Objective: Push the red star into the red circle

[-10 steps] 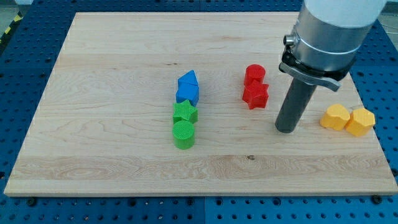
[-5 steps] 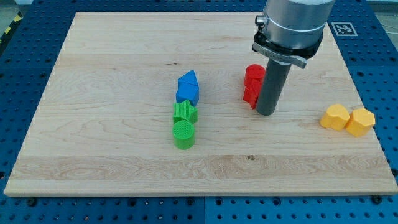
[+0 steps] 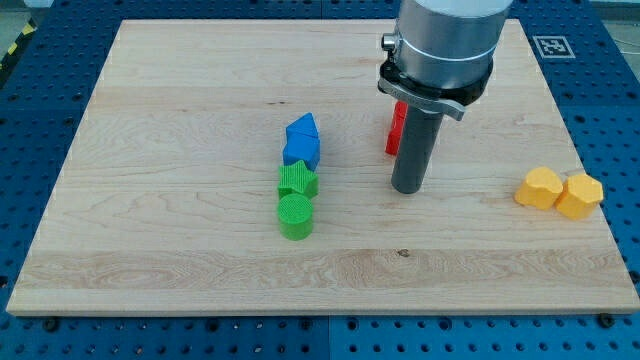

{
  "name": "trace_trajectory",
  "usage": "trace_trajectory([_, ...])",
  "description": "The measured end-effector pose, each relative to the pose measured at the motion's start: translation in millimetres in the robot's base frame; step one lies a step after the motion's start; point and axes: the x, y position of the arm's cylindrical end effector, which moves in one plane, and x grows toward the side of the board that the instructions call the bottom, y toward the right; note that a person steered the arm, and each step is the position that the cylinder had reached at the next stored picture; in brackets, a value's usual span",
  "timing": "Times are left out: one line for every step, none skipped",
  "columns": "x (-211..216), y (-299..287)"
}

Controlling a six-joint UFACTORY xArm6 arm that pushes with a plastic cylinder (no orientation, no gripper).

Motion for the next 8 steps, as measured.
trace_trajectory([0,0])
trace_trajectory([0,-6])
trace_trajectory([0,-11])
trace_trajectory([0,-14])
trace_trajectory([0,-19])
trace_trajectory([0,-19])
trace_trajectory([-2,-18])
trace_trajectory([-17,-17])
